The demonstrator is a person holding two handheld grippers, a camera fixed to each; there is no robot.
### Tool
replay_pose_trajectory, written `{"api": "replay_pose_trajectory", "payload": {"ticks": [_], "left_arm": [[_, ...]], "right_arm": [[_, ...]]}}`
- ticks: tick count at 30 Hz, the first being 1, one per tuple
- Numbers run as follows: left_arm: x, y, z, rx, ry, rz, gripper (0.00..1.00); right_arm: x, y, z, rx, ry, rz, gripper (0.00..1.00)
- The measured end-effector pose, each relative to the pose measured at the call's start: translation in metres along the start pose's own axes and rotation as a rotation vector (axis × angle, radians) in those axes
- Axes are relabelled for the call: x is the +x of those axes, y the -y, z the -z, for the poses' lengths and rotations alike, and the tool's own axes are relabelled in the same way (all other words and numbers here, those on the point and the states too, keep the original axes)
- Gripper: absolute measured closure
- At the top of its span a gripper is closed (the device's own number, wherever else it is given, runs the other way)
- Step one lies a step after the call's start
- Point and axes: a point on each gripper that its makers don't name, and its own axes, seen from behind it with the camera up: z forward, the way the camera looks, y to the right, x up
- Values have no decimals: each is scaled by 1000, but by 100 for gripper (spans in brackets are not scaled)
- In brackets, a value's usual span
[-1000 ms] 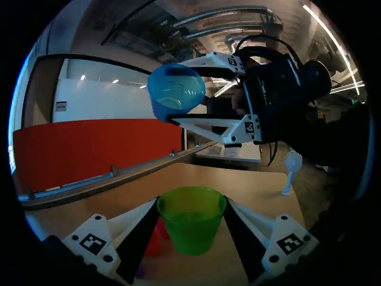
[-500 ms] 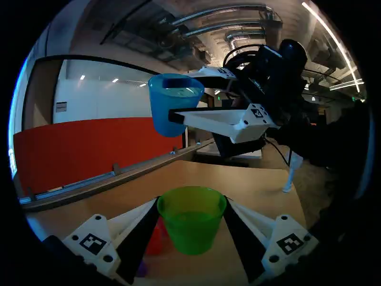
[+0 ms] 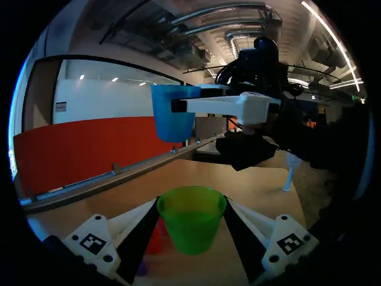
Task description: Pour water
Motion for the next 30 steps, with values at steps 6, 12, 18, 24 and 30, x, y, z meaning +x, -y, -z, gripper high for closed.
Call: {"api": "replay_pose_trajectory", "payload": {"ticks": [6,12,18,24,30], "left_arm": [[-1,1,1,4,11,-2,11],[-4,1,1,5,22,-2,11],[-8,3,2,6,41,0,11],[-14,5,4,-2,76,7,11],[-24,4,6,-13,124,-3,11]], "right_arm": [[1,9,2,37,3,-184,10],[3,9,5,71,-5,-328,10],[-3,5,7,72,6,-346,9],[-10,4,10,60,28,-317,9],[-18,6,13,65,43,-296,9]]}}
